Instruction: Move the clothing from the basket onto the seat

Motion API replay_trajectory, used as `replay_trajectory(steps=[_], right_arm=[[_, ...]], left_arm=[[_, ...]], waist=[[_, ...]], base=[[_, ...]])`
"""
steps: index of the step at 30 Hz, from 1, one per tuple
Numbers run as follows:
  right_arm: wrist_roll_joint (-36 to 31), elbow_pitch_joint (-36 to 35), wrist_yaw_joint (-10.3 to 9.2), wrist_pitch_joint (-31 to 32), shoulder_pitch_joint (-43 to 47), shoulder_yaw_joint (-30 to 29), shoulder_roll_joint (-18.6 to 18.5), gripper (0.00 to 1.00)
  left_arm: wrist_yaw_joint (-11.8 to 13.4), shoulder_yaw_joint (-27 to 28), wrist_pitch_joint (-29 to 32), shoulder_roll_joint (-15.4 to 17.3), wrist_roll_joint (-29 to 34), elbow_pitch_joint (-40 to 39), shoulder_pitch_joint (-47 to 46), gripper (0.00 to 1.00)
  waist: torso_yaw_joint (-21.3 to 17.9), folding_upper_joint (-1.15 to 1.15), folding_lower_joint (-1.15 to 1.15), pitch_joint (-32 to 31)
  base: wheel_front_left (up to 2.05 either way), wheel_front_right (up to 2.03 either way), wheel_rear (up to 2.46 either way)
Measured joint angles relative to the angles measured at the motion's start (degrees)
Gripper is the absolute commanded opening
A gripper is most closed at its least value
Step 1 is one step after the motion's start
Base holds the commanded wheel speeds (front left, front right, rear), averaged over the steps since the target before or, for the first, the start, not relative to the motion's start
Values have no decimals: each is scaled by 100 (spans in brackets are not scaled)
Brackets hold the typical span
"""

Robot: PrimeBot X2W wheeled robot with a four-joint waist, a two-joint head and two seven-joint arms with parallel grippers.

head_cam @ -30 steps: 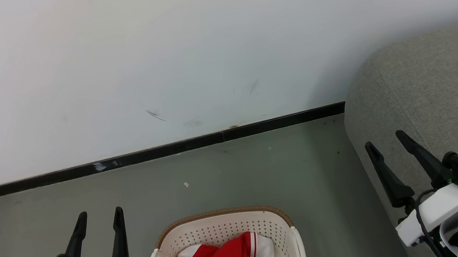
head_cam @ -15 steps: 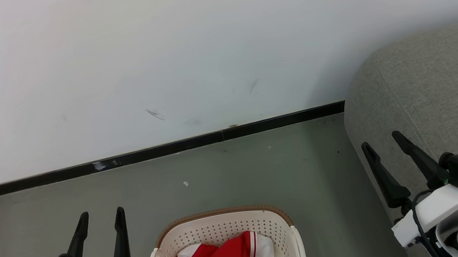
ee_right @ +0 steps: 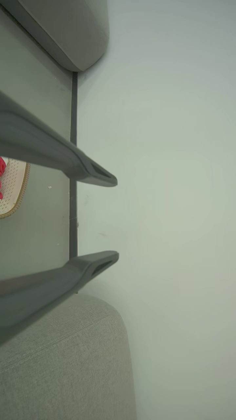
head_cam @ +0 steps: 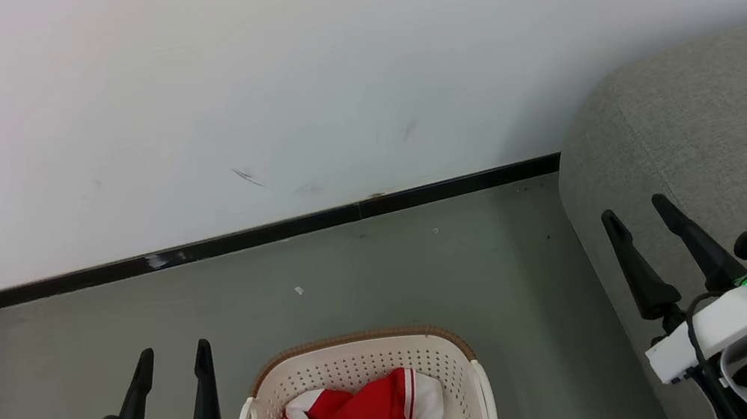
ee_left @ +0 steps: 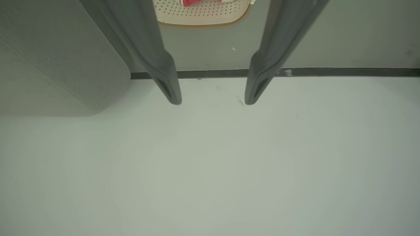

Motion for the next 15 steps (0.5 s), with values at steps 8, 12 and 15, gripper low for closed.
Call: replay_trajectory(steps=[8,12,15], right_arm=[[165,-141,0,0,0,-135,9,100],[257,-193,0,0,0,-165,27,100],[337,-285,-1,-1,-1,-172,33,100]], left_arm=[[-107,-49,0,-13,-41,118,-2,100],[-127,-69,0,-30,-44,185,-43,100],[-185,-103,0,-30,-44,219,-174,100]], waist=[[-45,0,0,147],[-69,0,0,250],[-87,0,-1,342]], base=[[0,0,0],[0,0,0],[0,0,0]])
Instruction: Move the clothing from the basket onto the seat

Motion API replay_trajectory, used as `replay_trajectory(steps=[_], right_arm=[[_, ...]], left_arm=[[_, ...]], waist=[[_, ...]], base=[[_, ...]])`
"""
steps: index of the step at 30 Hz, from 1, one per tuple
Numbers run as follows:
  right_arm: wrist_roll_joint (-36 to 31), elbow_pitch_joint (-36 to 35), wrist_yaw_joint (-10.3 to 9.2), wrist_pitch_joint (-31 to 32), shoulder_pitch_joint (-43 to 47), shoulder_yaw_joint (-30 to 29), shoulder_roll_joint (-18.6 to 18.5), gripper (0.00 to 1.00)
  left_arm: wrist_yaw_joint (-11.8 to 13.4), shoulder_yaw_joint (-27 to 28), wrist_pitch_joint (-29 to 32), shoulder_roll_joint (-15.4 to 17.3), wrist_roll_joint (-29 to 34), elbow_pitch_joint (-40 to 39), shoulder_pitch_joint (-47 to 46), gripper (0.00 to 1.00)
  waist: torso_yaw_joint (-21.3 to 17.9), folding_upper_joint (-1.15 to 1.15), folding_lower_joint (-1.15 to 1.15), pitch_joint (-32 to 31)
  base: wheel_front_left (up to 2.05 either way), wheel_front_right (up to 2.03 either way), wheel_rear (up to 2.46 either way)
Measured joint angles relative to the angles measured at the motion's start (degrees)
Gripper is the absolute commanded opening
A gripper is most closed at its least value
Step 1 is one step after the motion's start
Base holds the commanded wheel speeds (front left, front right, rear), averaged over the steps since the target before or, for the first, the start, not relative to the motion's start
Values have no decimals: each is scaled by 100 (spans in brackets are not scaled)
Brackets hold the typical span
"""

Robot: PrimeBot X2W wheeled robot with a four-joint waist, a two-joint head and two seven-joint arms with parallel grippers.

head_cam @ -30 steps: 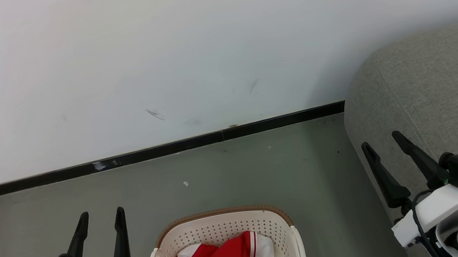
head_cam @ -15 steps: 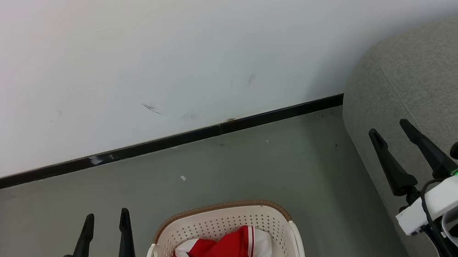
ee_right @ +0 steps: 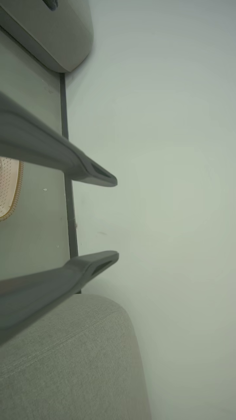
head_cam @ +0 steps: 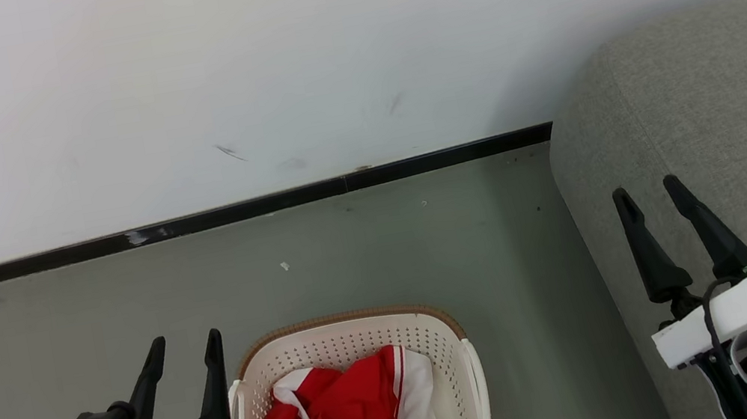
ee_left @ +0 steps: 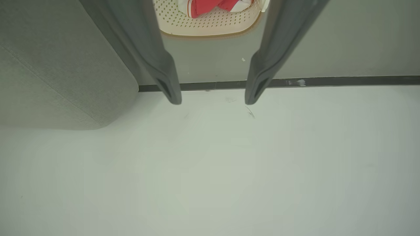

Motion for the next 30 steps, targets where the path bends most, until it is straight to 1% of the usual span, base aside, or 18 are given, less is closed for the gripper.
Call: replay_trajectory(steps=[6,10,16,24,30], right_arm=[[48,-152,1,0,-33,0,21,100],[65,-259,1,0,-214,1,33,100],[154,-461,1,0,-255,12,44,100],[203,-704,1,-1,-391,3,64,100],[204,-847,0,-1,-579,4,79,100]], left_arm=[[-47,-43,0,2,0,79,-169,100],[-76,-55,9,-8,-24,148,-335,100],[-175,-97,115,-48,-140,315,-583,100],[-276,-225,319,-25,-112,747,-908,100],[-320,-214,502,-66,-256,1138,-1129,100]], waist=[[-44,0,0,218],[-83,0,0,389],[-158,0,0,675],[-304,0,0,1151],[-420,0,0,1478]], base=[[0,0,0],[0,0,0],[0,0,0],[0,0,0],[0,0,0]])
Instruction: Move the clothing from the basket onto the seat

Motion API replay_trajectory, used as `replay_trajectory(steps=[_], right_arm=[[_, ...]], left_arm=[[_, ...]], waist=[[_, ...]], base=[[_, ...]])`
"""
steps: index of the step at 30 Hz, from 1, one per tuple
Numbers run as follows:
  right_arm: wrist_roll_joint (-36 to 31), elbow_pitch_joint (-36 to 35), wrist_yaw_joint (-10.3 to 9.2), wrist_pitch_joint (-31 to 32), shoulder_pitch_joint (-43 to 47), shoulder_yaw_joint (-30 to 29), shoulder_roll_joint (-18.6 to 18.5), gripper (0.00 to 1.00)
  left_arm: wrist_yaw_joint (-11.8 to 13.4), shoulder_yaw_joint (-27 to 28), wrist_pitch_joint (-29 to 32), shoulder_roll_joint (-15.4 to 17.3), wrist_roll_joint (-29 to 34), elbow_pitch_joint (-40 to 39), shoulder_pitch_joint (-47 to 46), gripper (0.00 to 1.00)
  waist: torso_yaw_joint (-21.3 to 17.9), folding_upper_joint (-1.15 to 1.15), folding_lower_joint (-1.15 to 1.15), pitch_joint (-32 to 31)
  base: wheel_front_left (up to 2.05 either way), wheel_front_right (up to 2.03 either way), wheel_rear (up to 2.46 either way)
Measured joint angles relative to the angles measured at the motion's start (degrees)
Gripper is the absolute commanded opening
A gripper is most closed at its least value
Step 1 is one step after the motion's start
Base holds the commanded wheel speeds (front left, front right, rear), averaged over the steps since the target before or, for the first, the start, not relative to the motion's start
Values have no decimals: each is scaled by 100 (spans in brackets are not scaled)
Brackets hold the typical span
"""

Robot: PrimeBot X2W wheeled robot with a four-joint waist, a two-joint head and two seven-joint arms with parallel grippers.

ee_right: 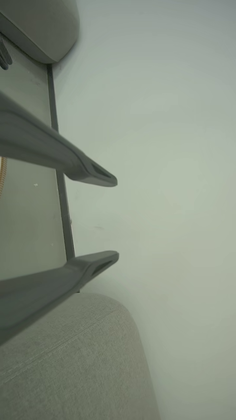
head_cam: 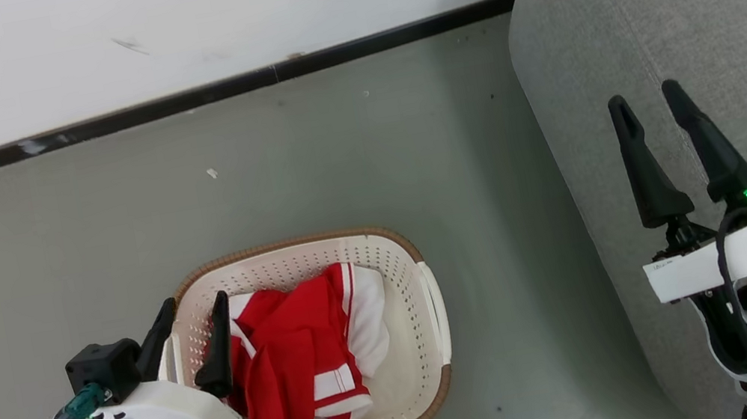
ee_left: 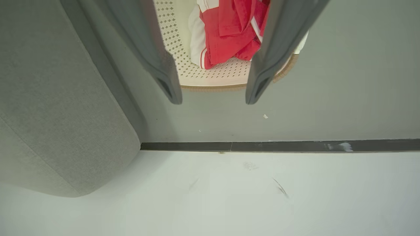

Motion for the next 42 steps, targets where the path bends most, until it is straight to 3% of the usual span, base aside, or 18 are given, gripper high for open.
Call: replay_trajectory(steps=[26,42], right_arm=[[199,-485,1,-7,-485,213,23,100],[405,-725,1,-8,-839,381,26,100]], left_arm=[[-131,-327,604,-98,19,1424,-1115,100],[-132,-358,853,10,126,2283,-1744,100]], waist=[[-544,0,0,1314],[-832,0,0,2112]], base=[[0,0,0],[0,0,0]])
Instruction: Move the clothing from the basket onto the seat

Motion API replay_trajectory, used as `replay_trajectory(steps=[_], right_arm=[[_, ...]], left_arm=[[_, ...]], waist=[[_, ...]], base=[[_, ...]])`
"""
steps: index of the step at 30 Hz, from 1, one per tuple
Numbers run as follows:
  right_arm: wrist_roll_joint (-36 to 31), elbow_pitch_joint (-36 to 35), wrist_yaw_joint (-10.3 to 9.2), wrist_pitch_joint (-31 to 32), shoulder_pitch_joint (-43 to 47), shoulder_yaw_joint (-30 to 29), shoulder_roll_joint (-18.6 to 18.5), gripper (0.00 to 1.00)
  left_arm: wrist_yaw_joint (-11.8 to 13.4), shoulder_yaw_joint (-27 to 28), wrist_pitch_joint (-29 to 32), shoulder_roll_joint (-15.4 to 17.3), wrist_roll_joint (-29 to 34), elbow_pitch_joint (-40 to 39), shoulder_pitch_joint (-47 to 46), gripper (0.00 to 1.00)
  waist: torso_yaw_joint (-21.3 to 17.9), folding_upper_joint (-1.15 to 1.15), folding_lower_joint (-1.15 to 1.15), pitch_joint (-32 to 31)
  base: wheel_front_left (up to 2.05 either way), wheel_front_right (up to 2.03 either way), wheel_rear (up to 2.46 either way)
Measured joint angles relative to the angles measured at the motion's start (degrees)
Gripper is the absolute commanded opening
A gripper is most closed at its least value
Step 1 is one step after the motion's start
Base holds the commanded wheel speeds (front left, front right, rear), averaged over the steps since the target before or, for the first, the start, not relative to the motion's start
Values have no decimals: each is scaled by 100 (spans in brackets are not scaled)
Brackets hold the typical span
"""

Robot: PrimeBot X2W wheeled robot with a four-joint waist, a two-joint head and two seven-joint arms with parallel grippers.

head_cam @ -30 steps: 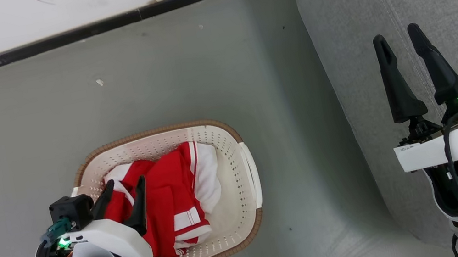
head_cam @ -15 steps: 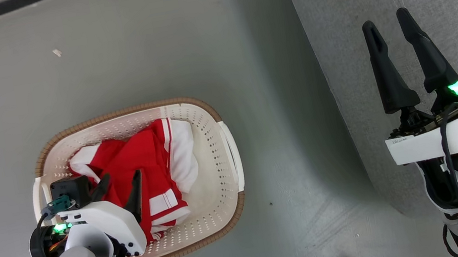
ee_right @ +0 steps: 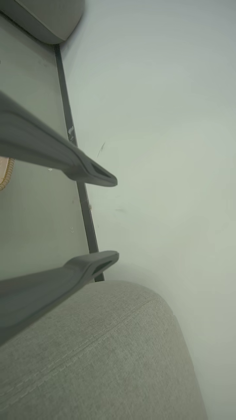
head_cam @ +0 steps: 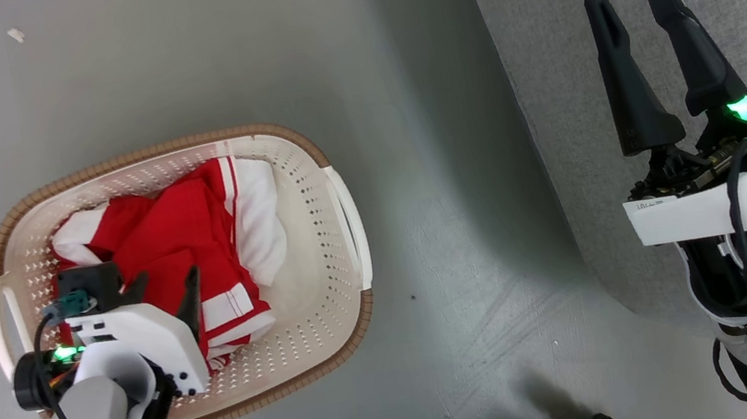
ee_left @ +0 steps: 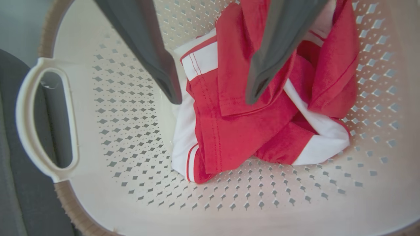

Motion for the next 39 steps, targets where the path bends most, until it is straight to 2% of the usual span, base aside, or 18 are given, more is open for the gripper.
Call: replay_trajectory(steps=[20,30,39], right_arm=[[324,-243,0,0,-353,200,3,100],[472,-270,0,0,-534,379,9,100],[504,-285,0,0,-700,453,12,100]], left_arm=[[59,-29,121,430,257,706,-797,100],[58,-291,230,644,584,893,-1219,100],[58,-530,668,695,761,1261,-1440,100]], waist=[[-446,0,0,882],[-667,0,0,1252],[-832,0,0,1482]], base=[[0,0,0],[0,0,0],[0,0,0]])
